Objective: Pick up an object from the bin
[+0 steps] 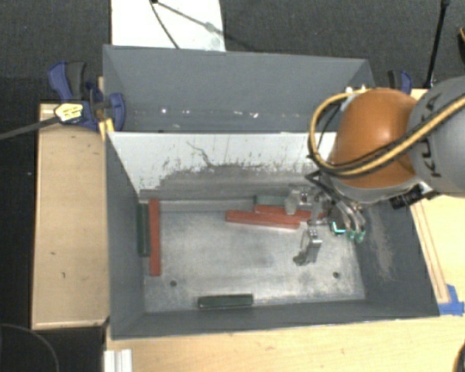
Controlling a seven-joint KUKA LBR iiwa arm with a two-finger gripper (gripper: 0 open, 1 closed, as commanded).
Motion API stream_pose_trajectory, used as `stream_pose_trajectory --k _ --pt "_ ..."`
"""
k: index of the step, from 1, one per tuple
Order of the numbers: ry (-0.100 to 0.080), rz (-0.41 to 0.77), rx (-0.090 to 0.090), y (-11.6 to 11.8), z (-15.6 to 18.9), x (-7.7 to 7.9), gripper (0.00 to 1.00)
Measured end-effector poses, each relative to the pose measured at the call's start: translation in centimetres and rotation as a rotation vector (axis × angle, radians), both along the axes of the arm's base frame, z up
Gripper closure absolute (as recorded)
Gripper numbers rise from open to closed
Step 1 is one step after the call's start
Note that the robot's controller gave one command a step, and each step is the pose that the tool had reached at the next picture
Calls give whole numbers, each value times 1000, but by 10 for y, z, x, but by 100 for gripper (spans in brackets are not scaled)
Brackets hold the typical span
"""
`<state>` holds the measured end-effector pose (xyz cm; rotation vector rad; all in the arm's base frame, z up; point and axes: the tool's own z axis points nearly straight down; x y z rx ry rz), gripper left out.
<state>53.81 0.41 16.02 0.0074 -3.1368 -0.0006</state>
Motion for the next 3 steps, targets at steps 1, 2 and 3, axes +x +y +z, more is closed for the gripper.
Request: stream_pose_trajectory --k 1,2,3 --pt "-10 -15 2 30 -93 53 0" --pt "-17 -16 1 29 -86 55 100" --pt "-23 293 1 26 -86 58 100"
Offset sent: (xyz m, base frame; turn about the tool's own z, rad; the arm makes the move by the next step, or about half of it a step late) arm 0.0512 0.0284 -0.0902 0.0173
